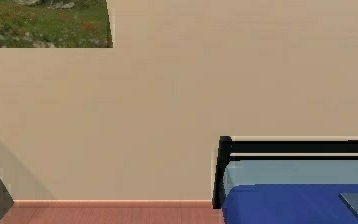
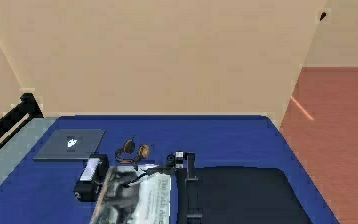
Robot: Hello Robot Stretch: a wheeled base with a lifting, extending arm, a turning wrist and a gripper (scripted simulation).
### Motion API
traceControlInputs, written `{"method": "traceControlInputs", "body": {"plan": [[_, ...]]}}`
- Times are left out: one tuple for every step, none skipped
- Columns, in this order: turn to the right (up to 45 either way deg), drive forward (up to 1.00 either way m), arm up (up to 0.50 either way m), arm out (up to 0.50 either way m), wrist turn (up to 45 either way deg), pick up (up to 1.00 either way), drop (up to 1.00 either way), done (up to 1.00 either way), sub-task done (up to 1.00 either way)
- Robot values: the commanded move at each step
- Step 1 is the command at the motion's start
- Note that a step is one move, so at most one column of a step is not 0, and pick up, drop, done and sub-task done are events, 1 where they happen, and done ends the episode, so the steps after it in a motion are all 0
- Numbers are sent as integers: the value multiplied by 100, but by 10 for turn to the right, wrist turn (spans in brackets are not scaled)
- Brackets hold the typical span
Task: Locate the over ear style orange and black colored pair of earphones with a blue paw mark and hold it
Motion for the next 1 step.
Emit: {"method": "traceControlInputs", "body": {"plan": [[0,0,10,0,0,0,0,0,0]]}}
